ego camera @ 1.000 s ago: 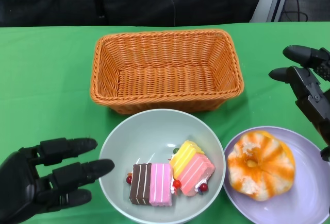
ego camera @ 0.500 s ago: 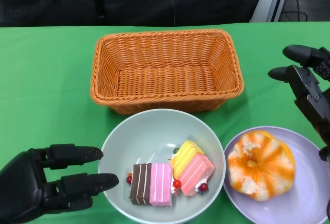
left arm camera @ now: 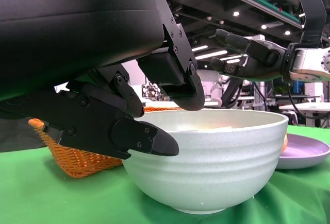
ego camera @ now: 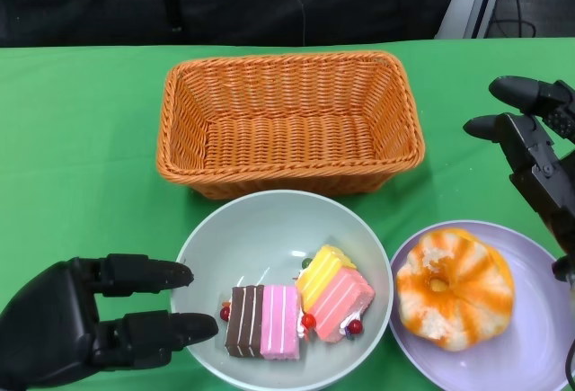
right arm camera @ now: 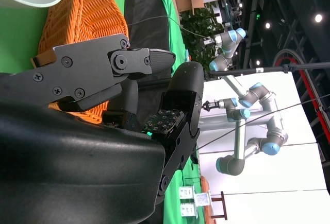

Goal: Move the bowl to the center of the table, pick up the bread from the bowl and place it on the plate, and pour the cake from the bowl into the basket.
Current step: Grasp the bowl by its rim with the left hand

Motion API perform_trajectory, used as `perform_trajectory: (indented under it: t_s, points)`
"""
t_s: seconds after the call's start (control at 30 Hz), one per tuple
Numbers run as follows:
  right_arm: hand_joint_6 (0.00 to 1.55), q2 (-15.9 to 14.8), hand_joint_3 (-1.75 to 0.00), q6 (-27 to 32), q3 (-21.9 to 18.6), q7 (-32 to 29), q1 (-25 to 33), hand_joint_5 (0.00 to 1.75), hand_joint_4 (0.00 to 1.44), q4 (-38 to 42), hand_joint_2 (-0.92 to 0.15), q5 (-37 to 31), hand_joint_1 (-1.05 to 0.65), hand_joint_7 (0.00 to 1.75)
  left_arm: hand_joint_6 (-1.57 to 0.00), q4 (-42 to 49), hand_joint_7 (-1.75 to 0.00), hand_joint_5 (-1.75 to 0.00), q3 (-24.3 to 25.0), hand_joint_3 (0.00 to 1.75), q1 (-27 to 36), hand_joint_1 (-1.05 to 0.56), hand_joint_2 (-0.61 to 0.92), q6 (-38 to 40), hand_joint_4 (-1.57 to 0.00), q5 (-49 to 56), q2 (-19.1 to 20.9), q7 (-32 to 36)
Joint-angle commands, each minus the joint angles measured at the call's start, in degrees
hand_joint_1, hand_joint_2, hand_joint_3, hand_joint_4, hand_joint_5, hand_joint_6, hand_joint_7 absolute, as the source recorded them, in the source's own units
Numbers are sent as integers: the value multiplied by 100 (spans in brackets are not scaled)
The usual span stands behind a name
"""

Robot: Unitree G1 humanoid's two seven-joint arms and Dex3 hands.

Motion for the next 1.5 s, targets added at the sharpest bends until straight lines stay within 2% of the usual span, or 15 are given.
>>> perform_trajectory:
  t_s: [0.03, 0.1, 0.2, 0.27, 0.43, 0.6, 0.63, 0.77, 0.8, 0.87, 1.0, 1.27, 1.37, 1.5]
  points:
    - [70, 50, -30, -5, 11, 8, 151, 131, 57, -251, -92, 24, -25, 74, -89, -52, -3, -5, -65, 14, -75, -40, 92, -5, -93, -18, 123, -153]
    - [72, 81, -33, -29, 89, 35, 274, 129, 65, -388, -89, -14, -22, 79, -89, -74, -2, -5, -64, 17, -86, -41, 92, -35, -93, -61, 117, -245]
    - [71, 48, -55, -185, 240, 139, 453, 129, 71, -537, -77, -216, -24, 91, -90, -98, -3, -5, -56, 19, -95, -41, 92, -62, -93, -105, 96, -326]
    - [72, 22, -60, -344, 317, 249, 556, 128, 73, -593, -74, -328, -25, 93, -90, -93, -2, -5, -54, 19, -98, -41, 92, -60, -94, -121, 79, -349]
    - [83, -23, -54, -681, 497, 585, 858, 127, 78, -766, -78, -453, -22, 87, -91, -70, -2, -5, -61, 19, -123, -40, 92, -75, -94, -160, 53, -401]
    - [85, -17, -54, -710, 502, 631, 888, 128, 77, -781, -78, -455, -21, 85, -91, -73, -2, -5, -75, 20, -130, -40, 92, -74, -94, -186, 58, -415]
    - [85, -14, -54, -709, 592, 773, 1043, 128, 77, -892, -78, -395, -21, 84, -91, -76, -2, -5, -65, 20, -121, -40, 92, -61, -94, -201, 75, -457]
    - [80, -28, -52, -721, 835, 1141, 1446, 139, 78, -1214, -80, -269, -18, 98, -89, -117, -1, -4, -27, 20, -66, -42, 92, -13, -93, -269, 110, -629]
    - [76, -34, -44, -738, 862, 1192, 1493, 141, 77, -1253, -85, -264, -19, 104, -89, -131, 0, -4, -22, 22, -55, -42, 92, -3, -93, -283, 112, -666]
    - [74, -66, -38, -809, 935, 1302, 1597, 141, 77, -1343, -90, -322, -19, 107, -88, -150, 0, -4, 5, 23, -20, -43, 92, -1, -93, -354, 105, -779]
    - [72, -111, -46, -886, 1067, 1331, 1758, 146, 75, -1505, -84, -493, -11, 118, -90, -150, -1, -5, 48, 20, 11, -41, 92, 18, -96, -481, 65, -993]
    - [71, -127, -53, -883, 1091, 1298, 1777, 147, 74, -1530, -80, -504, -10, 119, -90, -185, -1, -5, 85, 19, 35, -40, 92, 30, -96, -508, 65, -1063]
    - [69, -172, -55, -863, 1021, 1319, 1713, 146, 73, -1474, -82, -426, -8, 118, -92, -199, -2, -7, 123, 19, 36, -40, 92, 19, -99, -659, 48, -1620]
    - [69, -186, -54, -862, 1018, 1317, 1706, 146, 73, -1467, -83, -411, -8, 117, -93, -264, -2, -7, 175, 19, 72, -40, 92, 14, -100, -758, 59, -1826]
